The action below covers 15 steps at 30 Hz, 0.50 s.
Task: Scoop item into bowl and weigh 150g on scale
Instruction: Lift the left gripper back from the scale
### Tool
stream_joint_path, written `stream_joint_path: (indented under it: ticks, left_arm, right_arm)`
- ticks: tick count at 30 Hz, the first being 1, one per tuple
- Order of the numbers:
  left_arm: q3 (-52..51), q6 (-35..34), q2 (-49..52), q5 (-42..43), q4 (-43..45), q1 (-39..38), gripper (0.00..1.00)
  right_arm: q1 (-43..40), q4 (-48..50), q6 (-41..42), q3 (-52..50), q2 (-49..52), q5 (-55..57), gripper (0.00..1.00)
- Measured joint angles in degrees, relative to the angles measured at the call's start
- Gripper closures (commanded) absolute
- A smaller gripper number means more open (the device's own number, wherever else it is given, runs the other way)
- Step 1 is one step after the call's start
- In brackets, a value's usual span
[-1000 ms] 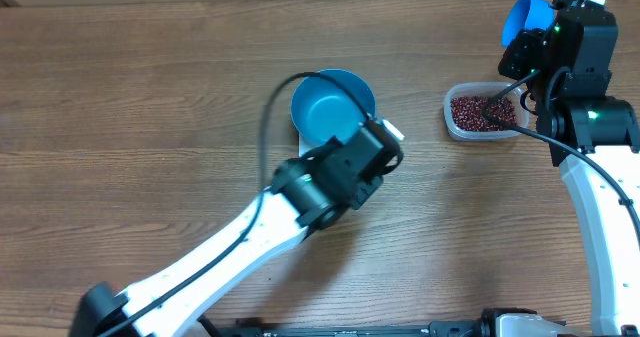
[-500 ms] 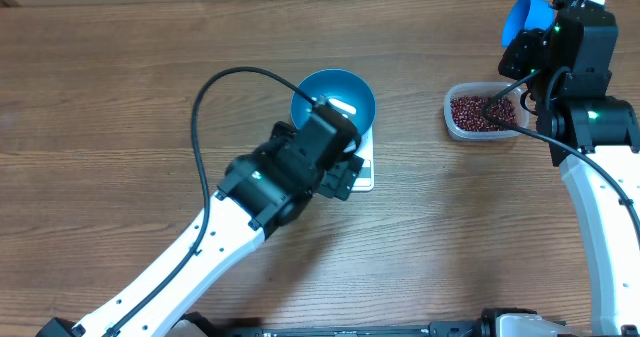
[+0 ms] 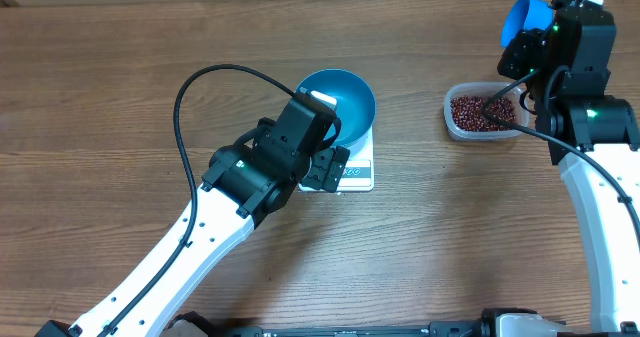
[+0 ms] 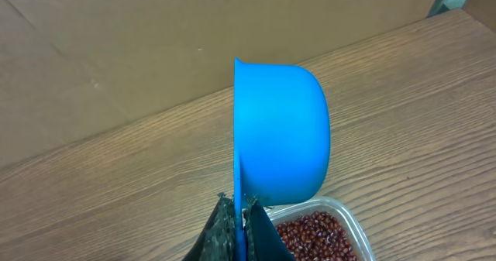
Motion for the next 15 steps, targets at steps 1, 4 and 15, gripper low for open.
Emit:
stream_joint_path:
  ticks: [1,4,15]
  left_arm:
    - [0.0,0.13,0.0,0.13,-0.02,0.0,0.0]
    - [0.0,0.22,0.0,0.17,-0.48,0.0,0.0]
    - [0.02,3.37,-1.97,0.39,-2.97,0.02,0.01]
  right_arm:
    - [0.0,0.02,-0.02,0.0,0.0,0.02,0.96]
    - [0.02,0.04,0.0,0.0,0.0,0.0,0.96]
    - [0.02,0.02,0.0,0.0,0.0,0.02,0.96]
